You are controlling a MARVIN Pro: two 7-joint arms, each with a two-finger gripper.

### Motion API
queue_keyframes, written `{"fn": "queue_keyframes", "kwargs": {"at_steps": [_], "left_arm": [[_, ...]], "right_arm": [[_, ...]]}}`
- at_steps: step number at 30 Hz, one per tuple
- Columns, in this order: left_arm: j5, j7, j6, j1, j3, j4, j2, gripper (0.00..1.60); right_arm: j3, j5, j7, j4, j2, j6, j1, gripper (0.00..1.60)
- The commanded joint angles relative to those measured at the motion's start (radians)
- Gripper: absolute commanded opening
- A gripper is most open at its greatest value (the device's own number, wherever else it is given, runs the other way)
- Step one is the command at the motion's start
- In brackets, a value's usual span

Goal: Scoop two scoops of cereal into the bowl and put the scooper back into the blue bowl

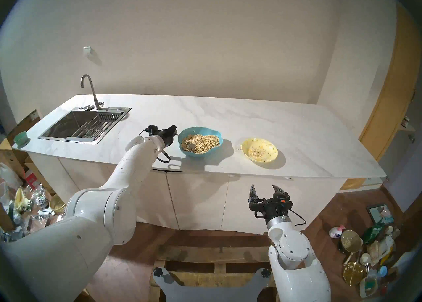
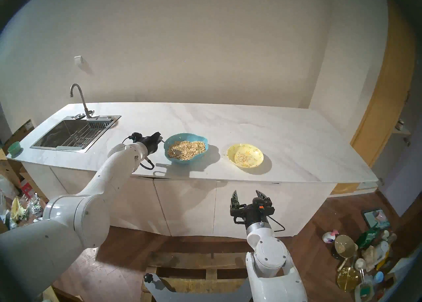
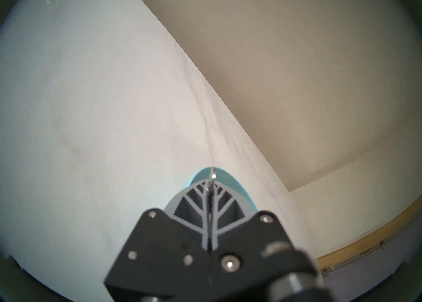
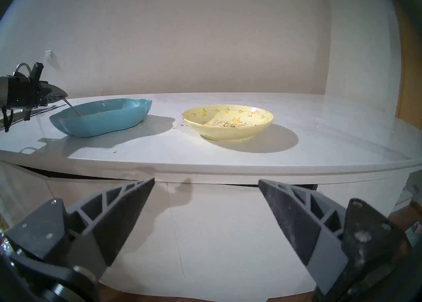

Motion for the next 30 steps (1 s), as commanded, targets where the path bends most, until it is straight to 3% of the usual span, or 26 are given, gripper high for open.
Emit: {"fn": "queue_keyframes", "kwargs": {"at_steps": [1,16,30], "left_arm": [[-0.001,-0.015,-0.022,-0.058,0.010,-0.007,-0.038,0.00],[0.001,-0.017,-0.055,-0.090,0.047,0.053,-0.091,0.00],[-0.046,-0.022,-0.058,-0.125,0.003,0.144,-0.110,0.00]], "right_arm": [[0.000,0.000,-0.001,-0.025,-0.001,-0.006,0.006,1.60],[0.000,0.000,-0.001,-0.026,-0.001,-0.005,0.005,1.60],[0.000,0.000,-0.001,-0.026,-0.001,-0.005,0.005,1.60]]}}
